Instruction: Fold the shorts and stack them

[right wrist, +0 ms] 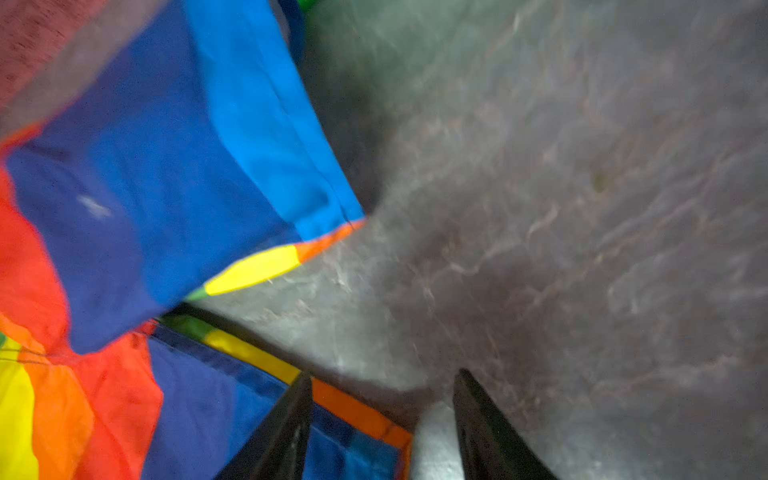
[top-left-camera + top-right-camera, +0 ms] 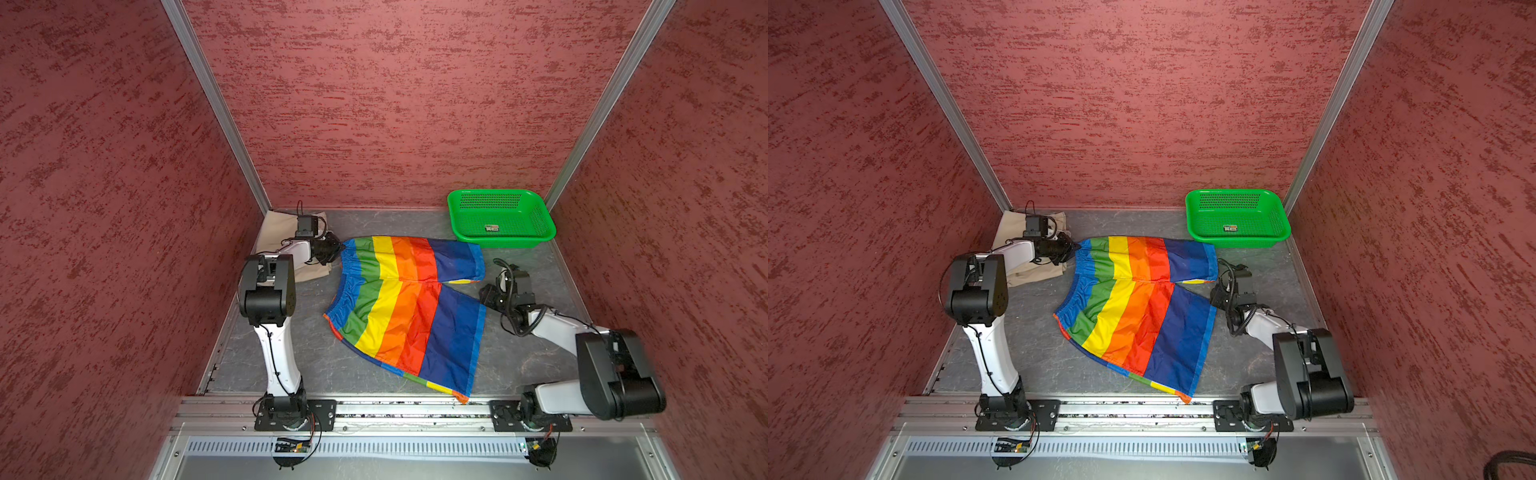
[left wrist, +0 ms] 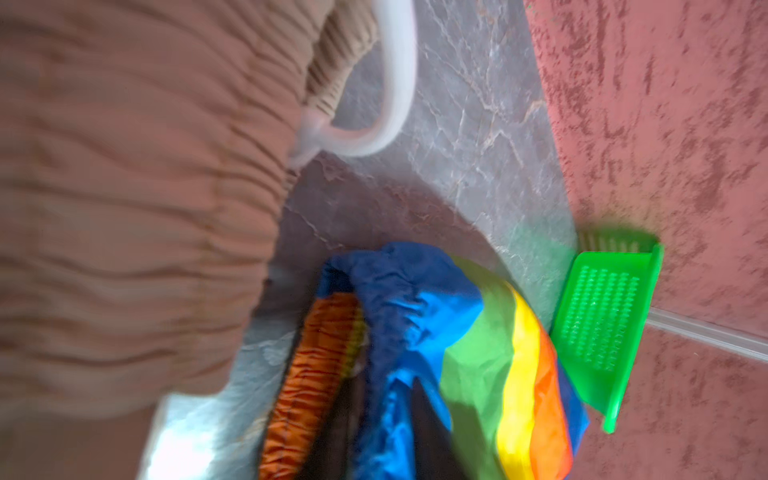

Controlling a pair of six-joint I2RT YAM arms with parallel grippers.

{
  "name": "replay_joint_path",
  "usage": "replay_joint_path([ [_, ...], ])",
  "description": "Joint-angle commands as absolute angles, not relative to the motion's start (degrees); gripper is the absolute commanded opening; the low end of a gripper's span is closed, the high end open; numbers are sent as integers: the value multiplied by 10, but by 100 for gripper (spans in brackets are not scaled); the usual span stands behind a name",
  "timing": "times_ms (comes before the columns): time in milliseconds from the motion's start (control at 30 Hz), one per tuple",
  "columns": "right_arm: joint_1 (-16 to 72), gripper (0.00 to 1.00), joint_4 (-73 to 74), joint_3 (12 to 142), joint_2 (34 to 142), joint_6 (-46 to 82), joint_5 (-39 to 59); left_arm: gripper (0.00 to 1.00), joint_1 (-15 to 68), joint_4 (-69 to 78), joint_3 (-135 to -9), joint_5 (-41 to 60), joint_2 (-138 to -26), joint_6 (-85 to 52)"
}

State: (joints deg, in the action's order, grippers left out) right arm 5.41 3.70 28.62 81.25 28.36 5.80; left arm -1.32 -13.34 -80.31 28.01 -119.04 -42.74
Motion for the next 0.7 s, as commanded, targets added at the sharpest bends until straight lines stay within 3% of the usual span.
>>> replay_joint_path([
  [0,52,62,66,294,795,314,65,57,-12,-130,-800,286,-1178,-428],
  [200,52,65,37,366,783,287,64,69,3,-158,-802,258,-1130,-411],
  [500,105,70,37,489,906,273,37,94,108,-221,-864,173,-1129,-362],
  [600,125,63,29,521,955,266,49,92,136,-233,-906,173,-1158,-360],
  [667,136,55,17,545,994,271,66,85,154,-239,-935,186,-1187,-363],
])
